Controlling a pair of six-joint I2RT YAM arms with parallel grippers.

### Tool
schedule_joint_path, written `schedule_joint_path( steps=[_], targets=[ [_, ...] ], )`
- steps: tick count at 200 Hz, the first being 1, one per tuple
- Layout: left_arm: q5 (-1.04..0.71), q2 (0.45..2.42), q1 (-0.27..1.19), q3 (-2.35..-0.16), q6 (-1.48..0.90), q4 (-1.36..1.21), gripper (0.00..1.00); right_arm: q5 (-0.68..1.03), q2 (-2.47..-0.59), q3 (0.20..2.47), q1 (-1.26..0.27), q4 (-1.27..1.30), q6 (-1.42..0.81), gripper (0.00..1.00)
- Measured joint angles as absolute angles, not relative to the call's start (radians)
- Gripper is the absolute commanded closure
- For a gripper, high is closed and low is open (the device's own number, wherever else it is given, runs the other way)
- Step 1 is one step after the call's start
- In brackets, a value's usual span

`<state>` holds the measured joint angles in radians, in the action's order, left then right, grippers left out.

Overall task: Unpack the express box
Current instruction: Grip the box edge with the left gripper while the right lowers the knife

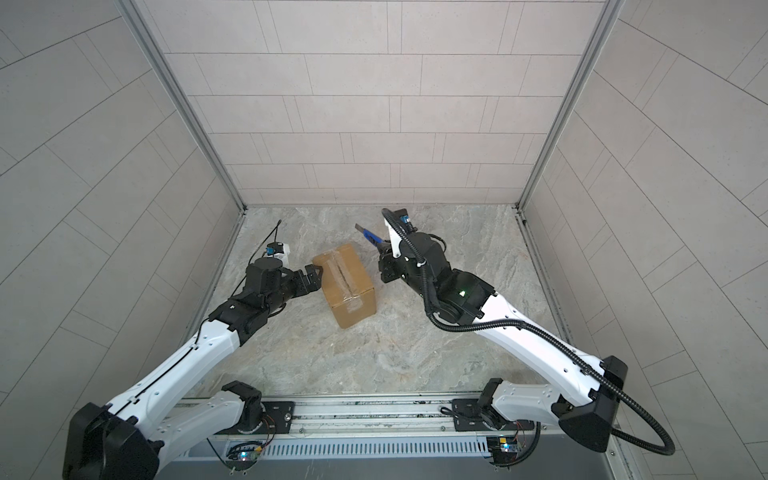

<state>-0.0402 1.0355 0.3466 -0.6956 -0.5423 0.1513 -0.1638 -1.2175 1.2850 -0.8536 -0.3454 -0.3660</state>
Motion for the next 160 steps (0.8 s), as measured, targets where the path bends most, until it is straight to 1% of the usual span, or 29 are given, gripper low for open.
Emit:
schedule_joint_path(
  steps=[30, 63, 103, 160],
  targets=[
    [-0.073, 1.075, 0.307, -0.696, -0.542, 0.113, 0.00, -0.169, -1.284, 1.344, -0.922, -0.394, -0.342, 1.00],
    [-0.105, 1.097, 0.297, -0.694, -0.545, 0.054, 0.00, -0.182, -1.351, 1.390, -0.968, -0.422, -0.324, 1.00],
    [-0.148, 1.143, 0.297, -0.673, -0.561, -0.014, 0.00, -0.196, -1.433, 1.443, -0.984, -0.461, -0.298, 1.00],
    [-0.154, 1.190, 0.297, -0.669, -0.569, -0.015, 0.00, -0.232, -1.493, 1.476, -0.995, -0.497, -0.265, 1.00]
  ],
)
